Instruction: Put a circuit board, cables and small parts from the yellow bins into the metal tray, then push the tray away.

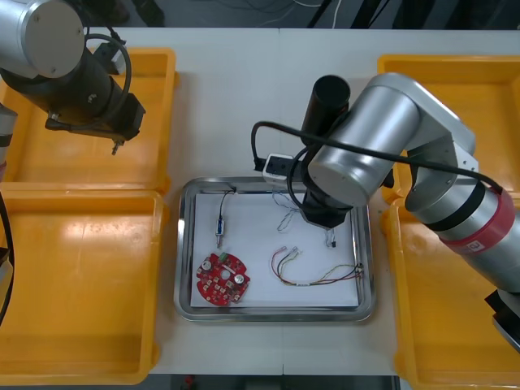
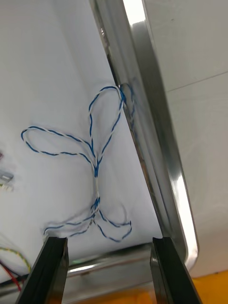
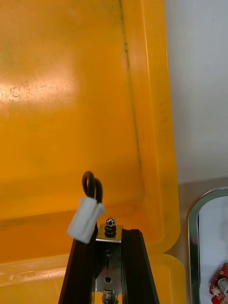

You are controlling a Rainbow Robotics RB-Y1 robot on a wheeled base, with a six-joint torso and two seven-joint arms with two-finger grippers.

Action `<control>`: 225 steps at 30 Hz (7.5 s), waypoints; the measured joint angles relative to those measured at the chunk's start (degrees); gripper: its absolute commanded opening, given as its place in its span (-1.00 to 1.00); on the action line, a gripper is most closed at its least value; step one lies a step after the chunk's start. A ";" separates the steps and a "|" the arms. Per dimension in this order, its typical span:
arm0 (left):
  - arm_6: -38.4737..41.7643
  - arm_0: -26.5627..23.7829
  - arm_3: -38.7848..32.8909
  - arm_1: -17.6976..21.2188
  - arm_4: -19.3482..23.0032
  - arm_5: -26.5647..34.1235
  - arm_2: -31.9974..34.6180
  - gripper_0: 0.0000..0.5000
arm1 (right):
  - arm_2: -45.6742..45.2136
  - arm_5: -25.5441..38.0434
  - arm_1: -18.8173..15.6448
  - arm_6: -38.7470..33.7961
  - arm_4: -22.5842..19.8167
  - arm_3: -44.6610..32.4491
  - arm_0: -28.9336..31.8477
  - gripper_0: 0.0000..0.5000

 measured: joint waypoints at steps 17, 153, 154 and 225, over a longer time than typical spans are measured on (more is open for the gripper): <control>0.00 0.02 -2.03 -0.06 0.47 0.12 0.02 -1.00 | -24.07 6.88 0.83 -3.49 -2.96 -11.78 0.97 1.00; 30.50 -0.73 -11.90 1.29 15.51 0.75 -16.53 1.00 | -60.81 6.90 -13.97 -30.11 -16.72 -17.77 35.91 1.00; 30.50 -0.73 -11.92 2.11 16.17 0.76 -15.98 1.00 | -60.81 6.90 -13.97 -30.11 -16.73 -17.77 35.91 1.00; 9.27 31.86 -23.79 17.39 22.10 0.89 19.63 1.00 | -4.28 -1.94 -16.64 -25.79 -27.74 -25.50 5.66 1.00</control>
